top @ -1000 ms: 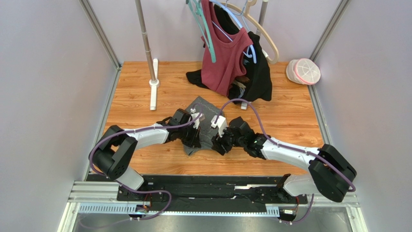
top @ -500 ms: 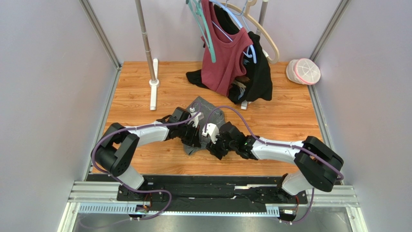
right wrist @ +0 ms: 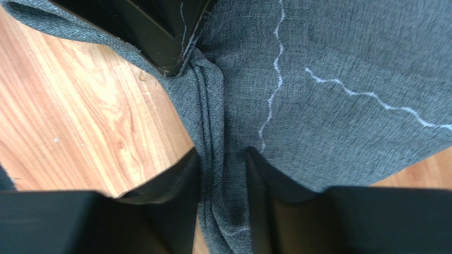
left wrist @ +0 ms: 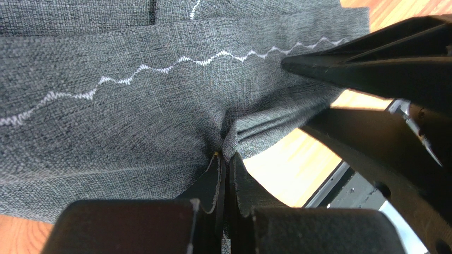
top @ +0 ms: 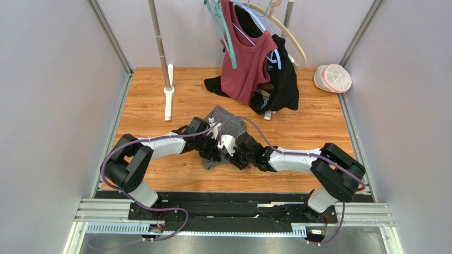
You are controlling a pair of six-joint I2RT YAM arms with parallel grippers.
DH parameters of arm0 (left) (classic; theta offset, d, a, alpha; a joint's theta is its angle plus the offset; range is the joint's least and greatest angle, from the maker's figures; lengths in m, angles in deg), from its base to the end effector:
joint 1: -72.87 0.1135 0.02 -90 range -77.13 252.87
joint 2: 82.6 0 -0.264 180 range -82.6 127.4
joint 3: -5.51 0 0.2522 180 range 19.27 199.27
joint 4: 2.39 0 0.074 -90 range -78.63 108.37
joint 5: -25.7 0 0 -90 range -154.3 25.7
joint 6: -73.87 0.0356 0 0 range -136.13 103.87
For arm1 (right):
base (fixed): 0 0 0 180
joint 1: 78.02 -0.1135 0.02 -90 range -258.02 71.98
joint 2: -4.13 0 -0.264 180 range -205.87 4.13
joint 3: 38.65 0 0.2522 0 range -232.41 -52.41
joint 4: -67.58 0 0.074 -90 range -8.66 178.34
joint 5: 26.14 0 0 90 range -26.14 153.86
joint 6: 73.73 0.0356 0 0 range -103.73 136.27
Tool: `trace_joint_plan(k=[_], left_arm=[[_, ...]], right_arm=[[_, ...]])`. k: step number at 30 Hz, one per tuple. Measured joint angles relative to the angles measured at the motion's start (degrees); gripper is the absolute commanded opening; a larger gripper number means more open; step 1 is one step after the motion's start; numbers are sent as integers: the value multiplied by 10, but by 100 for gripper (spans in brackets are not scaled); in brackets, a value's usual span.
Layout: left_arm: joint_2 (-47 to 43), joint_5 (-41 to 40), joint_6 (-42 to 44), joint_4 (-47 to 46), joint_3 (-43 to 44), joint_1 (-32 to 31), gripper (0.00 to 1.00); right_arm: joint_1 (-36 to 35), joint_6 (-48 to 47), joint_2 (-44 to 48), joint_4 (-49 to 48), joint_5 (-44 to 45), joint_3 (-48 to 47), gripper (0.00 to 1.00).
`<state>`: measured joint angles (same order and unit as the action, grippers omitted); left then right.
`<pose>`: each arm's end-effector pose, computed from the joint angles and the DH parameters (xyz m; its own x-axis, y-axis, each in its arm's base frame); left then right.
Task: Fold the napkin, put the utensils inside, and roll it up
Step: Roll the napkin with the utensil
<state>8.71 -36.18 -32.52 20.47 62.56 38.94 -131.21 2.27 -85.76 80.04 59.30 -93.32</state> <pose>0.2327 -0.1767 0.1469 -0.8673 0.2835 -0.4091 0.4793 0.6973 -0.5329 0.1770 0.2413 0.1511 -0.2290 -0.7085 -0.6675 -0.9127 0.3947 -0.1058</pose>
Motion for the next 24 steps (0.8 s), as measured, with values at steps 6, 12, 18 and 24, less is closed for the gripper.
trace_joint_plan(k=[6,12,18,24], left_arm=[[1,5,0,-1,0,2,3],[-6,6,-2,-7,-6,3,48],[-49,-18,-4,0,-11,11,62],[-92,-61,-4,3,-35,19,69]], right_arm=[[0,-8,-16,25,-4,-30,3],[1,-4,-30,94,-29,-71,0],[2,13,-34,123,-77,-88,0],[13,22,-34,125,-150,-94,0]])
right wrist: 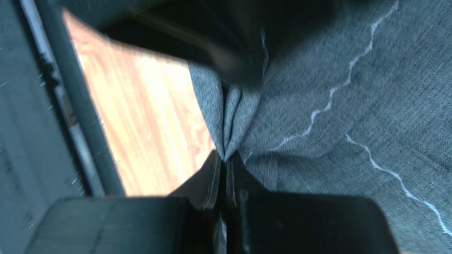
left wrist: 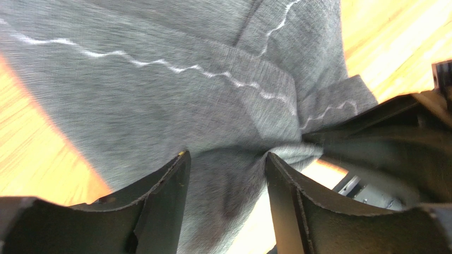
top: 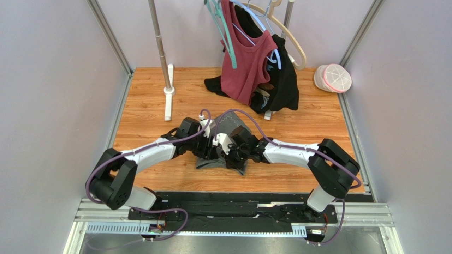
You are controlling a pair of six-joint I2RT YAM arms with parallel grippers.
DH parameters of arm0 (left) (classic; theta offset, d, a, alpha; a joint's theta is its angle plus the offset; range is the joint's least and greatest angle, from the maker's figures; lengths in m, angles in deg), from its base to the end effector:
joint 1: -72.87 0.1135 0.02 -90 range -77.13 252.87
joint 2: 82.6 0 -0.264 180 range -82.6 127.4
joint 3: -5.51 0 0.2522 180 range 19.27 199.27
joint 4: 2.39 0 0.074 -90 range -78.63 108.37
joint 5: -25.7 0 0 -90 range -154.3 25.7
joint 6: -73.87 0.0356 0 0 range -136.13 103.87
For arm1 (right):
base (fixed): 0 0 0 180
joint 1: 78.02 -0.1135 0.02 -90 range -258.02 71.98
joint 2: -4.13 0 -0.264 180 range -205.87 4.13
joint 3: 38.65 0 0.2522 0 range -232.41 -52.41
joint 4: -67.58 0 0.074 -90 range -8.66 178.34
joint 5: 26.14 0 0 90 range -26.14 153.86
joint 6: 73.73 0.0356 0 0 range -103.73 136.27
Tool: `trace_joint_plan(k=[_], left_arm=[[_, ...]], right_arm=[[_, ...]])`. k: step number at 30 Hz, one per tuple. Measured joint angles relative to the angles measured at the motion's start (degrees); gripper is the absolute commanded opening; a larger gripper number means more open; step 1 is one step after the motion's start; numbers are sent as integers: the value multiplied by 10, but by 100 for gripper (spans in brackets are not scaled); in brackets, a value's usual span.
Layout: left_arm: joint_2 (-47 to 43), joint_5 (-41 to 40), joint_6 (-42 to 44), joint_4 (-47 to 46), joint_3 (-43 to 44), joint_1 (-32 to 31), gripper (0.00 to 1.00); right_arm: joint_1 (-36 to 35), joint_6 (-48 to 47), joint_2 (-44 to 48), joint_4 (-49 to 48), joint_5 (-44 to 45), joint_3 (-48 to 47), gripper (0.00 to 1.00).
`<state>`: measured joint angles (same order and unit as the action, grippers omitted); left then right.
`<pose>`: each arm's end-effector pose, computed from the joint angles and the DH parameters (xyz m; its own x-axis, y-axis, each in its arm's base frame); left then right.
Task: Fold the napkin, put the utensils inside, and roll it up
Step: Roll the napkin with the utensil
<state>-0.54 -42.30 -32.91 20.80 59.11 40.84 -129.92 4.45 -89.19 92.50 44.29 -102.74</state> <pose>0.2232 -0.1554 0.1709 -0.8354 0.2069 -0.5092 0.4675 0.7546 -0.4604 0.1871 0.2579 0.1667 -0.3129 -0.7118 -0.6289 -0.9467 0.2873 0.1458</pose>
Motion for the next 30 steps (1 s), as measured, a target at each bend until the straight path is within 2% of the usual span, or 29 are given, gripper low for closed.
trace_joint_plan(k=[3,13,18,25,30], left_arm=[[-45,-18,-1,-3,-23,5,73],[-182,-92,-14,-37,-75,6,73],[-255,-85,-11,-63,-131,6,72],[-261,-45,1,-110,-152,-15,71],[-219,-37,20,-137,-150,-57,72]], right_arm=[[16,16,-3,26,-19,-3,0],[53,48,-29,53,-76,-8,0],[87,76,-49,60,-135,-18,0],[143,115,-95,96,-231,-54,0],[173,132,-133,123,-277,-79,0]])
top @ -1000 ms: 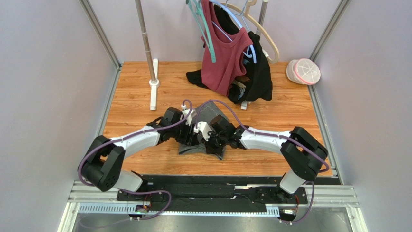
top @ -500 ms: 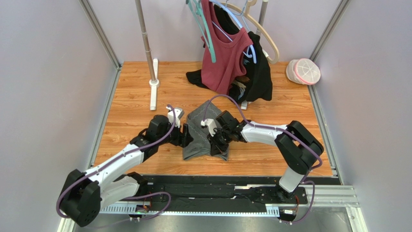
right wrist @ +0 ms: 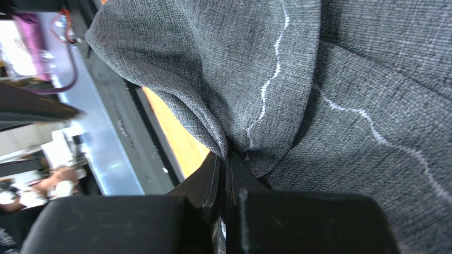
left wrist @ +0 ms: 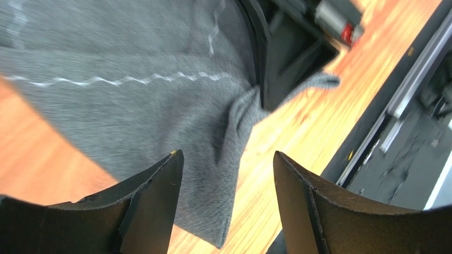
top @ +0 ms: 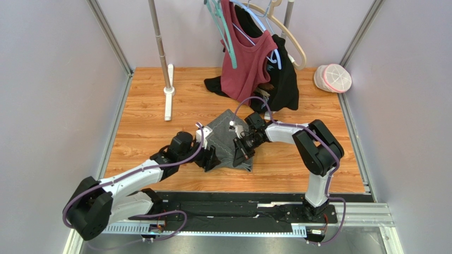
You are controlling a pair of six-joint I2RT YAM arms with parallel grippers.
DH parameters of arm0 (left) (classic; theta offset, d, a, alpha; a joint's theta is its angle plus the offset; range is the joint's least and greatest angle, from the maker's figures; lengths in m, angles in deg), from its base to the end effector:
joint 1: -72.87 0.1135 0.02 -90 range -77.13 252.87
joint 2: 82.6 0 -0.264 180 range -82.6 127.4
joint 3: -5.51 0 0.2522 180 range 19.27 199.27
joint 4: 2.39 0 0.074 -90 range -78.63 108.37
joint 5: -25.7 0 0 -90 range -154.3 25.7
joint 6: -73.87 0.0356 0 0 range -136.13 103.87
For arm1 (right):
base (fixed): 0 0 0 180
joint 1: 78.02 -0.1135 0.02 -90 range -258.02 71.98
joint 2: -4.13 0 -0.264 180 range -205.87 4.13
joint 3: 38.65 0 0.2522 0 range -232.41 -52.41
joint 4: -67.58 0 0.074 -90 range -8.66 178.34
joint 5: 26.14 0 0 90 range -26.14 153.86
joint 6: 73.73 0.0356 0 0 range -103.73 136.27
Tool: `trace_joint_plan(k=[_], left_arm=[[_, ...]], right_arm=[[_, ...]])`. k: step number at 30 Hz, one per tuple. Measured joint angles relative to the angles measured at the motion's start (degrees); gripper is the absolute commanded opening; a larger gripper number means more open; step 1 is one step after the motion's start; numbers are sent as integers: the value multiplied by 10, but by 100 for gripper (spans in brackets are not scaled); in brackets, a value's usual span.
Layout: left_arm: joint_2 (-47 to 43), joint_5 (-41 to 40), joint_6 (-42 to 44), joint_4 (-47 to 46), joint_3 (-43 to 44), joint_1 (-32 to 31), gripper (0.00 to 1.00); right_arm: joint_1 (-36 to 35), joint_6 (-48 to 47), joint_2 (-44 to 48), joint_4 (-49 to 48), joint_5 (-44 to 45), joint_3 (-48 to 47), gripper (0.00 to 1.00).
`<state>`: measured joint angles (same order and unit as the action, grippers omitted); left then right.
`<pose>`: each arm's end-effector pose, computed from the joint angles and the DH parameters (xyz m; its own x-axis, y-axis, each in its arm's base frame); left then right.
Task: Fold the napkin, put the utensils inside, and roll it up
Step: Roll the napkin with the utensil
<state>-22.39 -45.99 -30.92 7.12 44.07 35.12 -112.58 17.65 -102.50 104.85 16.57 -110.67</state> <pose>0.1635 -0.1408 0.1938 -0.5982 0.1567 -0.7859 0.6630 0.6475 -0.3756 0.2599 0.2108 0.1299 -0.7963 -0.5286 -0.2941 -0.5540 0.4418 0.7056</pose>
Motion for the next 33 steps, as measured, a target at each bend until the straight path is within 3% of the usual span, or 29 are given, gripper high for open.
trace_joint_plan(k=[7,23,33], left_arm=[[69,-11,38,6,35,-36,71],[77,-95,60,37,40,-97,70],[125,-183,64,68,75,-135,59]], right_arm=[[26,24,-32,15,-45,-16,0],[71,68,-84,36,-106,-40,0],[76,72,-86,36,-110,-41,0]])
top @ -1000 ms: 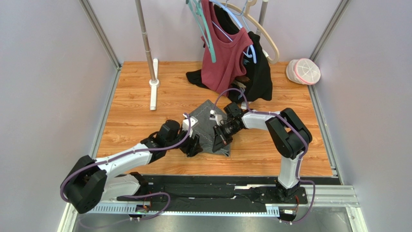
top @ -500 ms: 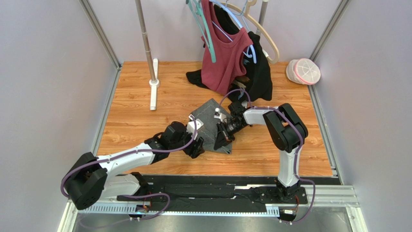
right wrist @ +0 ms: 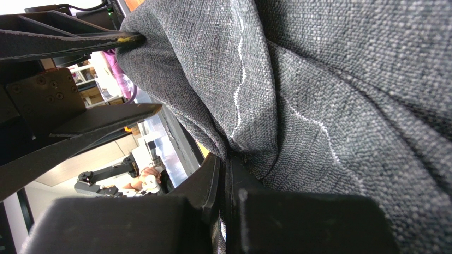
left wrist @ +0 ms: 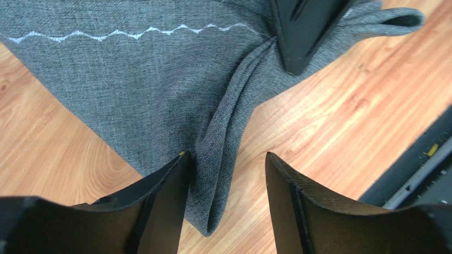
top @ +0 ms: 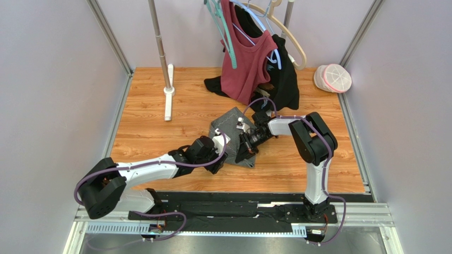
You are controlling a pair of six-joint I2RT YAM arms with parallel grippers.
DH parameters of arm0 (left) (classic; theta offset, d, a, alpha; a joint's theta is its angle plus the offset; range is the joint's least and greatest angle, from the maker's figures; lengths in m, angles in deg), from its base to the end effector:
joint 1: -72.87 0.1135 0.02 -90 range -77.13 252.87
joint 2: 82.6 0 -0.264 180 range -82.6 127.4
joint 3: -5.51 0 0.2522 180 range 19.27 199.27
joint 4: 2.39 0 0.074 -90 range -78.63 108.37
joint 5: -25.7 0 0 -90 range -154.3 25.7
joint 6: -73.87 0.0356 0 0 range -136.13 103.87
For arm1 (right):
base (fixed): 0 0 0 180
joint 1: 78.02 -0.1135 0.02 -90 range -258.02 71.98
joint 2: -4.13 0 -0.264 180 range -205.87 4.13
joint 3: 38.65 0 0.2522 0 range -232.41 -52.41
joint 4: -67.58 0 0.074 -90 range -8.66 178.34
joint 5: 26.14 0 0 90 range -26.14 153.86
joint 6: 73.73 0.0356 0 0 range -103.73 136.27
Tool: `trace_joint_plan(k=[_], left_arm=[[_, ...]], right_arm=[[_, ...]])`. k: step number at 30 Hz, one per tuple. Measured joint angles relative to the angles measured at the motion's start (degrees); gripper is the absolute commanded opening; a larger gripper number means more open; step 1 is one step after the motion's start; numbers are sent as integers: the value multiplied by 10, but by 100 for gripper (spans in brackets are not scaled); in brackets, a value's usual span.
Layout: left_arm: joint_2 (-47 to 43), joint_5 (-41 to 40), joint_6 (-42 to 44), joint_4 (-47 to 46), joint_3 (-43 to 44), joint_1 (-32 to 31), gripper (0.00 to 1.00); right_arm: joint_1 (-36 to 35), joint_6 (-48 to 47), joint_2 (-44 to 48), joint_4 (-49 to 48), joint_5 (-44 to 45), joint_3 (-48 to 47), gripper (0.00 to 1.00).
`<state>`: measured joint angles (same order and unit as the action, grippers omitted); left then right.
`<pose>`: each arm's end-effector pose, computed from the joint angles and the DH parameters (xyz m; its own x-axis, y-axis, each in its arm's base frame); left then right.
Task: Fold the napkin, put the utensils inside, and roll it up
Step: Roll the napkin with the utensil
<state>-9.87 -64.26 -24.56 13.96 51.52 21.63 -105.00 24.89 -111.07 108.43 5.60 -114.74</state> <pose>0.1546 -0.1926 0.1774 -0.5373 0.4350 -0.7226 0.7090 0.6970 -0.1076 0.2931 0.1832 0.1020 -0.9232 -0.3815 -0.0469 -0.2351 0.4640 0.8541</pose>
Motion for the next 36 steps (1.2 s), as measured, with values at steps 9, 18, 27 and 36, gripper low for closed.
trace_joint_plan(k=[9,18,27,36], left_arm=[[35,-86,9,26,32,-12,32],[57,-174,-9,41,68,-15,35],[118,-236,-42,55,108,-16,38],[123,-276,-89,97,130,-2,65]], right_arm=[[2,0,-2,0,-3,0,0],[4,0,-7,-2,-9,0,0],[4,0,-8,-4,-11,0,0],[5,0,-9,-5,-12,0,0]])
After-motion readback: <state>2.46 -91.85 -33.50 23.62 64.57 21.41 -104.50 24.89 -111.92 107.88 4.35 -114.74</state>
